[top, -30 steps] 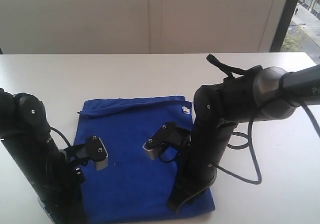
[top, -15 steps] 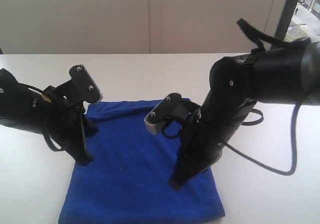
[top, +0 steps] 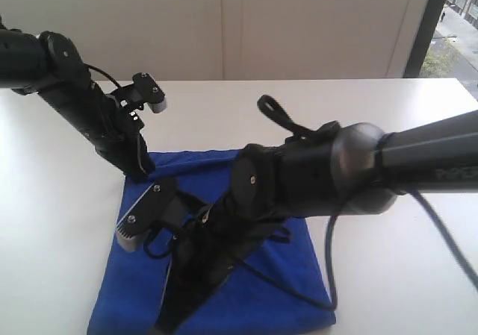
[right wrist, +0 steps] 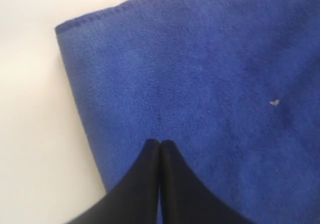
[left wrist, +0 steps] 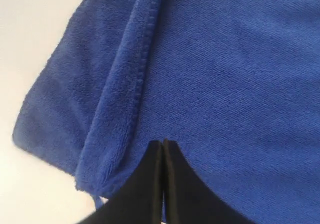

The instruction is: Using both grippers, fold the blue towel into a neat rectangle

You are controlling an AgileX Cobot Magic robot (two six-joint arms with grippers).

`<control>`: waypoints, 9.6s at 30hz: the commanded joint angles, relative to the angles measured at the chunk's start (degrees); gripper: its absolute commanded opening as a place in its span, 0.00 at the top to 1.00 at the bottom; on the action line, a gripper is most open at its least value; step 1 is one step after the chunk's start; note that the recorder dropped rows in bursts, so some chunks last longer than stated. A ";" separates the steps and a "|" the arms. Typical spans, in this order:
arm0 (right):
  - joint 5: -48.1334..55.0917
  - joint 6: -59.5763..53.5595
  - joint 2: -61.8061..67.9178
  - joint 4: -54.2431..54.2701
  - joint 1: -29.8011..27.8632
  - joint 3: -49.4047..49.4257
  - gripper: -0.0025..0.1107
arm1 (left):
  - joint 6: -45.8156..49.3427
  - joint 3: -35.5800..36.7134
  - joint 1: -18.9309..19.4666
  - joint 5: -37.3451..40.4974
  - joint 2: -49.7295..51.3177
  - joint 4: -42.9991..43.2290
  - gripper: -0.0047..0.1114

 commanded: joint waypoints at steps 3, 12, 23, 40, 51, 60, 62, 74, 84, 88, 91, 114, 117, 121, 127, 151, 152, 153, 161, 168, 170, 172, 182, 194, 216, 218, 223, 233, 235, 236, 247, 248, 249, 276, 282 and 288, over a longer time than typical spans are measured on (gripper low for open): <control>-1.01 -1.33 5.36 1.01 1.71 -3.27 0.98 | 2.52 -7.24 0.08 9.11 6.64 -2.26 0.96; -0.19 -1.58 9.26 1.01 1.71 -3.27 0.98 | 3.91 -7.24 0.08 0.11 10.02 -1.86 0.96; 1.16 -1.86 9.52 1.01 1.71 -3.27 0.98 | 3.91 -7.24 0.08 -15.56 10.75 0.58 0.96; 1.39 -1.86 9.52 1.01 1.71 -3.27 0.98 | 0.21 -7.24 1.18 -20.36 8.31 4.87 0.96; 1.23 -1.86 9.97 1.01 1.71 -3.27 0.98 | 1.33 -7.24 1.18 -3.71 5.58 1.43 0.96; 2.74 -1.86 10.18 1.01 1.71 -3.04 0.98 | 1.33 -7.24 1.18 -11.47 12.19 2.95 0.96; 2.78 -1.86 10.18 1.01 1.71 -3.04 0.98 | 1.33 -7.24 1.18 -13.48 12.73 4.03 0.96; 2.78 -1.86 10.18 1.01 1.71 -3.04 0.98 | 0.65 -7.24 1.18 -15.40 12.57 7.25 0.96; 3.12 -1.86 10.18 1.01 1.71 -3.04 0.98 | -0.61 -7.24 1.21 -12.80 10.56 9.72 0.96; 3.12 -1.86 10.18 1.01 1.71 -3.04 0.98 | -0.61 -7.24 1.30 -14.56 8.96 10.24 0.96; 3.23 -1.86 10.18 1.01 1.71 -3.04 0.98 | -0.61 -7.24 1.30 -14.31 9.77 10.53 0.96; 11.12 29.27 -13.16 -42.69 -5.31 -7.15 0.98 | 1.33 -6.67 3.11 21.52 -11.47 -3.54 0.96; 17.52 31.39 -14.42 -43.39 -8.32 -7.15 0.98 | 1.33 -2.79 -0.72 28.14 -12.28 -9.38 0.96; 18.41 31.35 -14.29 -43.52 -9.88 -4.06 0.98 | 0.29 6.34 -9.35 25.95 -12.28 -6.70 0.96; 15.14 31.35 -12.34 -43.50 -9.88 2.72 0.98 | -14.91 17.94 -18.36 19.90 -12.28 9.91 0.96; 7.64 33.35 -1.75 -43.50 -9.88 8.99 0.98 | -24.17 34.85 -18.81 5.47 -12.28 19.92 0.96; 7.77 33.35 -1.75 -43.39 -9.88 8.99 0.98 | -24.87 34.85 -18.81 5.52 -12.28 20.99 0.96; 8.05 33.51 -1.75 -43.39 -9.88 8.99 0.98 | -25.31 34.85 -18.81 5.52 -12.28 21.79 0.96; 7.79 34.43 -4.86 -42.78 -9.78 7.90 0.98 | -26.59 34.74 -18.81 4.28 -12.70 22.87 0.96; 12.98 30.83 -13.21 -42.67 -9.78 1.62 0.98 | -26.24 31.77 -18.81 2.32 -20.27 22.20 0.96; 15.32 27.61 -15.18 -41.94 -9.78 -0.14 0.98 | -26.24 30.95 -18.81 2.55 -23.21 22.20 0.96; 18.02 23.15 -16.42 -40.76 -9.78 -1.40 0.98 | -26.13 30.52 -18.81 3.27 -25.71 22.20 0.96; 28.53 0.86 -16.89 -30.14 -9.54 0.35 0.61 | -9.41 30.52 -18.81 14.95 -28.89 22.16 0.64; 19.99 -11.59 -16.89 -29.26 -8.30 10.35 0.56 | 4.04 39.32 -18.81 7.37 -28.98 19.20 0.52; 10.80 -13.77 -16.89 -30.72 -6.95 14.32 0.55 | 5.71 45.90 -18.81 -8.66 -28.87 20.17 0.45; 10.81 -13.77 -16.89 -30.60 -6.95 14.70 0.55 | 5.71 45.90 -18.81 -8.42 -28.87 20.65 0.45; 9.96 -15.62 -16.89 -30.50 -6.95 17.24 0.55 | 5.71 48.08 -18.81 -10.46 -28.87 23.33 0.45; 6.02 -16.96 -16.89 -27.47 -6.95 18.93 0.55 | 5.20 49.73 -18.69 -15.88 -28.87 23.30 0.45; 6.02 -16.96 -16.89 -27.47 -6.95 18.93 0.55 | 5.20 49.73 -18.71 -15.88 -28.87 23.41 0.45; 5.93 -16.96 -16.89 -27.47 -6.95 18.93 0.55 | 5.20 49.73 -18.53 -15.88 -28.87 23.55 0.45; 5.53 -16.96 -12.83 -26.82 -6.95 18.93 0.55 | 3.30 49.73 -16.10 -15.88 -28.87 23.05 0.45; 5.38 -16.96 -12.33 -26.82 -6.95 18.93 0.55 | 3.30 49.73 -16.10 -15.54 -28.87 22.93 0.45; 5.38 -16.96 -12.18 -26.82 -6.95 18.93 0.55 | 3.30 49.73 -16.10 -15.44 -28.87 22.83 0.45; 10.98 -16.35 -17.45 -26.82 -6.95 18.68 0.98 | 1.55 51.12 -16.10 -9.85 -37.31 22.46 0.96; 18.89 -13.73 -22.41 -26.82 -6.95 18.68 0.98 | -3.61 51.12 -16.10 -1.88 -43.92 21.15 0.96; 20.46 -13.64 -23.83 -26.05 -6.86 18.68 0.98 | -3.66 51.12 -16.10 0.63 -46.63 16.48 0.96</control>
